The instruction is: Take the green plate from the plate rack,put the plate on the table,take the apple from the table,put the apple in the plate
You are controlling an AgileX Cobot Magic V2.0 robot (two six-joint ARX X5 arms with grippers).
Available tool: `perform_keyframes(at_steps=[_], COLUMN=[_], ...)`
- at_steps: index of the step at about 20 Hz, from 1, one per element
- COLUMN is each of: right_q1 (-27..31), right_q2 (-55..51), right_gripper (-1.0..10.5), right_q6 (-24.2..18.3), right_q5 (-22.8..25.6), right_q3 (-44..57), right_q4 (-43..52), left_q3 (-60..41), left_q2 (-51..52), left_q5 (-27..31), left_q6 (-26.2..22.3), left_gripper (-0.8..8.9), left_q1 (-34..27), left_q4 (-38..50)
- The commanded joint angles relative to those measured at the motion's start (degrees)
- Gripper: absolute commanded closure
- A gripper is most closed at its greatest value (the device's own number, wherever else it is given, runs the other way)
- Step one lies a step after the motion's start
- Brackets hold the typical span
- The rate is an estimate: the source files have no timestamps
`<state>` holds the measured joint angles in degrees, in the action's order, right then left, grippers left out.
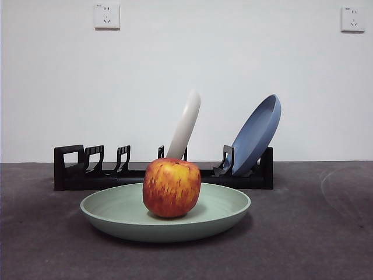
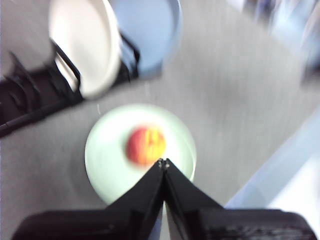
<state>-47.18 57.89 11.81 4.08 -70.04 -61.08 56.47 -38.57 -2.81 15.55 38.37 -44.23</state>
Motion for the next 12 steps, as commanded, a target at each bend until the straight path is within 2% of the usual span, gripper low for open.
perform_keyframes(at_steps=[1,3,6,10,12], right_q1=[-0.04,-0.04,-0.04,-0.04,-0.04], right_q2=[0.02,0.02,0.02,0.02,0.02], right_gripper=[9.6,9.6,9.6,9.6,9.6], right_q6=[0.61,0.61,0.61,0.61,0.61], right_q5=[0.07,0.07,0.07,0.07,0.07], right_q3=[0.46,0.46,0.46,0.46,0.46], right_q4=[0.22,0.20,0.22,0.20,0.22], left_q3=[-4.46,-12.79,-28.81,-46.12,-51.12], left_q2=[5.31,11.26,20.79,29.86,33.03], left_q5=[-0.61,-0.96,-7.17,-7.69,-7.19], left_q6=[5.90,5.88,5.90,6.51,5.62], left_gripper=[8.17,8.17,8.17,8.17,8.17], left_q1=[-8.94,-16.06,-24.48,-30.69,-31.98], left_q4=[5.90,16.13,32.13,56.00,63.41])
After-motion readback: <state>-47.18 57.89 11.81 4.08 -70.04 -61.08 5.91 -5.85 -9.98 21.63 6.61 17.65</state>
